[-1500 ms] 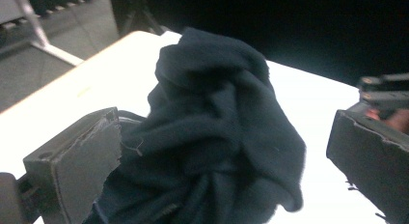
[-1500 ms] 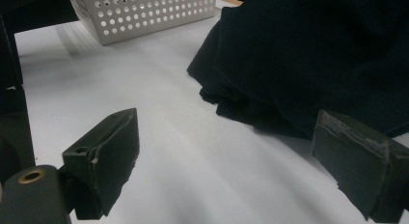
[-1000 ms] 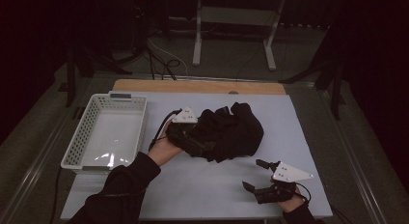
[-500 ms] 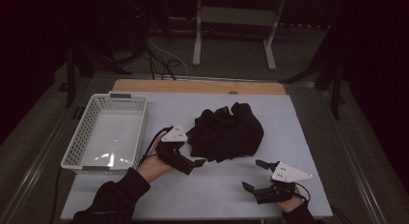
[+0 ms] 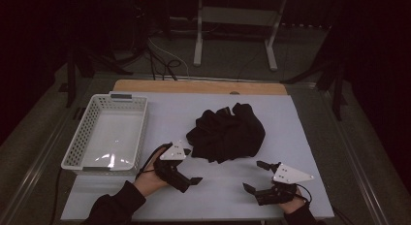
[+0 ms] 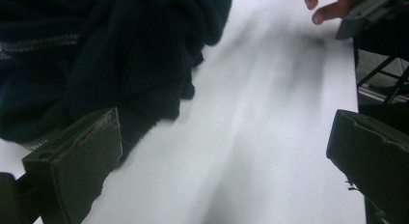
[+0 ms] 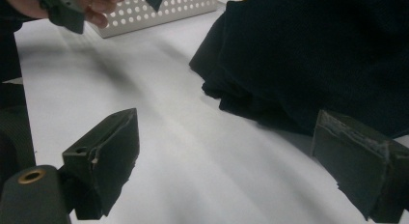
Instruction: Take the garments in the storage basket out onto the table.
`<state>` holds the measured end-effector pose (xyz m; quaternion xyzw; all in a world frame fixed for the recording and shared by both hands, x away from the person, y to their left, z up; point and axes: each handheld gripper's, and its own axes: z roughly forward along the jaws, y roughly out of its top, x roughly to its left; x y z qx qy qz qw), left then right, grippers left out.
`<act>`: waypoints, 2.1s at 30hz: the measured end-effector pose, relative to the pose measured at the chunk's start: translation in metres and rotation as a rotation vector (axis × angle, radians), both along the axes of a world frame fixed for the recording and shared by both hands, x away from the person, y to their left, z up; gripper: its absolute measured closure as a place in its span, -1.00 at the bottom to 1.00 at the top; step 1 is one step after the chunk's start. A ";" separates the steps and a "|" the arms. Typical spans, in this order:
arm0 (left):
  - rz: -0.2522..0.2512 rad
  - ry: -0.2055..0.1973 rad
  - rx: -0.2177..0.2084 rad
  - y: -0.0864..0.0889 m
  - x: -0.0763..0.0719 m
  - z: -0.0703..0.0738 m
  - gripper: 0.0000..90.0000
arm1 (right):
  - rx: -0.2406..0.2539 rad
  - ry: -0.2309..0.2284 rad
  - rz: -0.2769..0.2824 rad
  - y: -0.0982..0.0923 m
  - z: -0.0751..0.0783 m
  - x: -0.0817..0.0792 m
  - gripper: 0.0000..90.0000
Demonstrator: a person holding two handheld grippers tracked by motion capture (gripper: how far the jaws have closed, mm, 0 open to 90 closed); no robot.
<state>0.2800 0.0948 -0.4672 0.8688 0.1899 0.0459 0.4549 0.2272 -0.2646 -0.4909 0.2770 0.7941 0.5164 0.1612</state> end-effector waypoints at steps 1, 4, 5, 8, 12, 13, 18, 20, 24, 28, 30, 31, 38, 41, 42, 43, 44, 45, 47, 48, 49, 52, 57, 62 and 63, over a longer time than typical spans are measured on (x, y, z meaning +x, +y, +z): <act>0.001 -0.003 0.002 0.001 -0.001 -0.001 -1.00 | 0.001 0.001 0.001 0.000 0.000 0.000 -0.78; -0.007 0.009 0.009 0.007 -0.008 -0.008 -1.00 | -0.003 0.001 0.005 0.001 0.000 0.000 -0.78; -0.009 0.007 0.017 0.009 -0.010 -0.010 -1.00 | -0.002 0.001 0.006 0.001 0.000 0.000 -0.78; -0.011 0.024 0.040 0.016 -0.016 -0.018 -1.00 | -0.005 -0.002 0.006 0.001 0.000 0.000 -0.78; -0.009 0.034 0.046 0.026 -0.022 -0.023 -1.00 | -0.010 -0.002 0.008 0.002 -0.001 0.000 -0.78; -0.008 0.035 0.051 0.029 -0.023 -0.023 -1.00 | -0.011 -0.002 0.010 0.002 -0.001 0.000 -0.78; -0.045 0.056 0.078 0.039 -0.031 -0.027 -1.00 | -0.015 -0.002 0.010 0.003 -0.001 -0.001 -0.78; -0.054 0.064 0.091 0.044 -0.033 -0.029 -1.00 | -0.016 -0.003 0.011 0.004 -0.001 -0.001 -0.78; -0.042 0.091 0.077 0.055 -0.038 -0.032 -1.00 | -0.015 -0.005 0.012 0.004 0.000 -0.001 -0.78; -0.044 0.093 0.096 0.061 -0.043 -0.035 -1.00 | -0.010 -0.007 0.011 0.003 0.001 -0.002 -0.78; -0.045 0.096 0.109 0.065 -0.045 -0.036 -1.00 | -0.013 -0.007 0.010 0.003 0.000 -0.002 -0.78; -0.045 0.096 0.109 0.065 -0.045 -0.036 -1.00 | -0.013 -0.007 0.010 0.003 0.000 -0.002 -0.78; -0.027 0.115 0.121 0.085 -0.054 -0.042 -1.00 | -0.017 -0.006 0.012 0.003 0.000 -0.002 -0.78; -0.030 0.131 0.115 0.093 -0.056 -0.042 -1.00 | -0.017 -0.004 0.010 0.002 0.000 -0.003 -0.78; -0.022 0.133 0.113 0.095 -0.057 -0.043 -1.00 | -0.018 -0.001 0.009 0.002 0.000 -0.003 -0.78; -0.022 0.133 0.113 0.095 -0.057 -0.043 -1.00 | -0.018 -0.001 0.009 0.002 0.000 -0.003 -0.78; -0.013 0.135 0.103 0.099 -0.058 -0.042 -1.00 | -0.020 -0.003 0.007 0.002 0.000 -0.003 -0.78; -0.011 0.135 0.101 0.101 -0.059 -0.042 -1.00 | -0.020 -0.008 0.006 0.002 0.001 -0.004 -0.78; -0.005 0.128 0.097 0.104 -0.060 -0.041 -1.00 | -0.017 -0.010 0.004 0.002 0.001 -0.004 -0.78; 0.002 0.125 0.092 0.106 -0.060 -0.041 -1.00 | -0.018 -0.009 0.002 0.001 0.001 -0.004 -0.78; 0.007 0.125 0.091 0.107 -0.060 -0.041 -1.00 | -0.017 -0.008 0.001 0.001 0.001 -0.004 -0.78; 0.009 0.127 0.082 0.107 -0.059 -0.041 -1.00 | -0.020 -0.004 0.006 0.001 0.000 -0.003 -0.78; 0.003 0.128 0.080 0.104 -0.057 -0.043 -1.00 | -0.026 0.001 0.012 0.002 -0.002 -0.002 -0.78; 0.001 0.124 0.077 0.103 -0.057 -0.043 -1.00 | -0.032 0.005 0.012 0.003 -0.003 -0.001 -0.78; -0.001 0.123 0.077 0.103 -0.058 -0.043 -1.00 | -0.032 0.006 0.013 0.003 -0.003 -0.001 -0.78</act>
